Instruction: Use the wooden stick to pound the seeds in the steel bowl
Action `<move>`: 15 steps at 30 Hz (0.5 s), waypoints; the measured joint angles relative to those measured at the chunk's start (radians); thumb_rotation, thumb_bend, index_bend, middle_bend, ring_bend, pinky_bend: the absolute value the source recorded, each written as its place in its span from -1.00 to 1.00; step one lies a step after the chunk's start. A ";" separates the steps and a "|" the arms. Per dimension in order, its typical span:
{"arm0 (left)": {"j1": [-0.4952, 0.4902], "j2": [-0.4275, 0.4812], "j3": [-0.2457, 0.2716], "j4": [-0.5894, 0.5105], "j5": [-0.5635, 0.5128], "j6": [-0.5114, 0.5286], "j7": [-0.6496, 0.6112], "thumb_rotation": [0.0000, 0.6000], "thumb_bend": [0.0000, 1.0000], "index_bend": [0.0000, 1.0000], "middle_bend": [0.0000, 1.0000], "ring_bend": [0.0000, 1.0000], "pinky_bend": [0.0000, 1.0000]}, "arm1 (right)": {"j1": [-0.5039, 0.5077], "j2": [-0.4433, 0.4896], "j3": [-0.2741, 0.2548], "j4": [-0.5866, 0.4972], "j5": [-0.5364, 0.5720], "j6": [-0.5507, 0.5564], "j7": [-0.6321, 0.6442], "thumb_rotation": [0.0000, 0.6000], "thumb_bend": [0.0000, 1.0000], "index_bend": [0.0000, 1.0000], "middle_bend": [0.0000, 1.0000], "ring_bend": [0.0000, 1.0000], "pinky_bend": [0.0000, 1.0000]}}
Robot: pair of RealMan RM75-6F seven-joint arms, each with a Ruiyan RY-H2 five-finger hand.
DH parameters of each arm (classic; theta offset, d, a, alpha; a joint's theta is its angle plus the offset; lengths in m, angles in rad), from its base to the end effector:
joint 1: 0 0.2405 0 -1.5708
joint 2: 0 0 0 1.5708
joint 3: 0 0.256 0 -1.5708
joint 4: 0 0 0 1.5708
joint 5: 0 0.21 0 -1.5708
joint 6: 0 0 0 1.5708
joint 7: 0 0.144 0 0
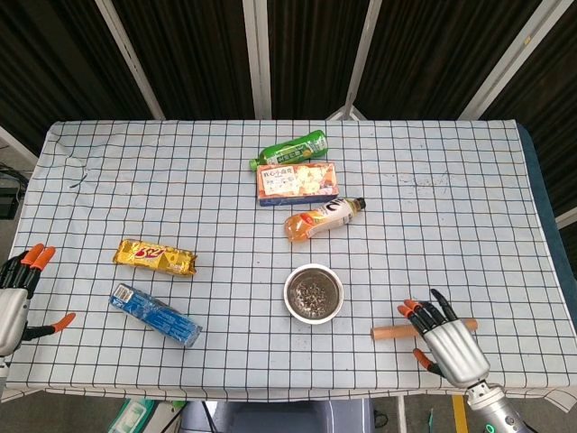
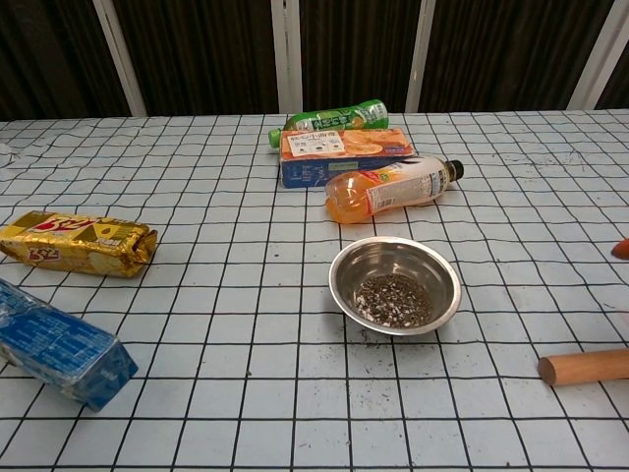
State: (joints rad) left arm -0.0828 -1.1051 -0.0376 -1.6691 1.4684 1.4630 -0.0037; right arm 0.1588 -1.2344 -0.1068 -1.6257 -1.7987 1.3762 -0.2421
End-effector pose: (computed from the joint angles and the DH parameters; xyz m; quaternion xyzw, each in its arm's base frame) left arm -0.3073 0.1768 0.1552 -0.5828 -0.4191 -0.3868 0.5788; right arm -0.2602 -0.1548 0.0751 0.7596 -0.3070 0.3593 0.4468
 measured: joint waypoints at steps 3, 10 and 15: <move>-0.001 0.001 0.002 0.001 0.004 -0.002 0.001 1.00 -0.85 -1.00 -1.00 -1.00 -1.00 | 0.002 -0.041 -0.008 0.015 -0.004 -0.028 -0.048 1.00 -0.31 -0.54 -0.56 -0.57 -1.00; -0.001 0.001 0.003 0.000 0.004 -0.004 0.000 1.00 -0.85 -1.00 -1.00 -1.00 -1.00 | 0.009 -0.119 -0.002 0.057 0.001 -0.055 -0.086 1.00 -0.31 -0.42 -0.53 -0.55 -1.00; -0.003 0.002 0.003 -0.001 0.003 -0.007 -0.003 1.00 -0.85 -1.00 -1.00 -1.00 -1.00 | 0.022 -0.157 0.009 0.077 0.018 -0.083 -0.097 1.00 -0.31 -0.32 -0.47 -0.52 -1.00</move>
State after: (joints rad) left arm -0.0854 -1.1030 -0.0351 -1.6702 1.4710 1.4563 -0.0064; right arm 0.1812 -1.3909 -0.0980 -1.5487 -1.7806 1.2934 -0.3392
